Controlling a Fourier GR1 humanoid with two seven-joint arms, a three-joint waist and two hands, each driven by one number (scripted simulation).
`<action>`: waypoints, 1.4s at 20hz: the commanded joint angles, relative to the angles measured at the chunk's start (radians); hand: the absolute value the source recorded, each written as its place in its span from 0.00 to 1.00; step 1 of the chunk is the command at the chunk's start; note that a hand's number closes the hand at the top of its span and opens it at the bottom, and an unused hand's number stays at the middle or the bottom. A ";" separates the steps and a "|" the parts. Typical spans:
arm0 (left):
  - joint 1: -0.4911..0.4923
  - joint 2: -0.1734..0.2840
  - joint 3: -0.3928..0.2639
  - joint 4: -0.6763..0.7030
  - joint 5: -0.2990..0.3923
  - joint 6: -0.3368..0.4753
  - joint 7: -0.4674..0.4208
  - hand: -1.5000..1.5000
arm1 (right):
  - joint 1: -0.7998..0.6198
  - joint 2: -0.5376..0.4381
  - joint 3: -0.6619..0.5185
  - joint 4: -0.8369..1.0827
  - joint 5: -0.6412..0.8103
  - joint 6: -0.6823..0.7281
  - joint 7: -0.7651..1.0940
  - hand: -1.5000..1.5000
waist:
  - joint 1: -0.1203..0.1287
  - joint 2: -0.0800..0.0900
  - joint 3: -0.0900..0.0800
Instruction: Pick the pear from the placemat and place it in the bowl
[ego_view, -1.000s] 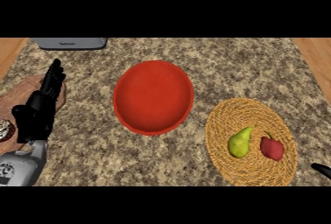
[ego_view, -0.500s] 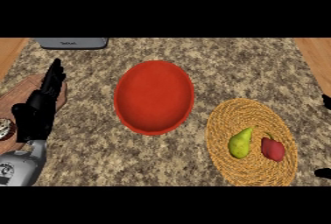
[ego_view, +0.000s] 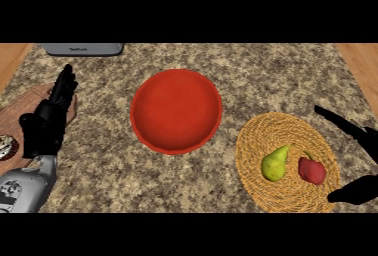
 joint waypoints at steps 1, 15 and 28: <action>0.022 -0.027 0.011 -0.002 -0.012 -0.014 -0.027 0.50 | -0.090 0.048 0.066 0.020 0.059 0.050 0.109 0.00 | 0.005 0.001 0.001; 0.016 -0.048 0.092 -0.036 -0.066 -0.072 0.024 0.50 | -0.107 0.214 0.156 0.207 0.342 0.035 0.153 0.00 | 0.000 0.000 0.001; 0.012 -0.155 0.131 -0.003 -0.142 -0.111 0.009 0.50 | -0.263 0.337 0.082 0.468 0.480 0.067 0.053 0.00 | 0.001 0.001 0.001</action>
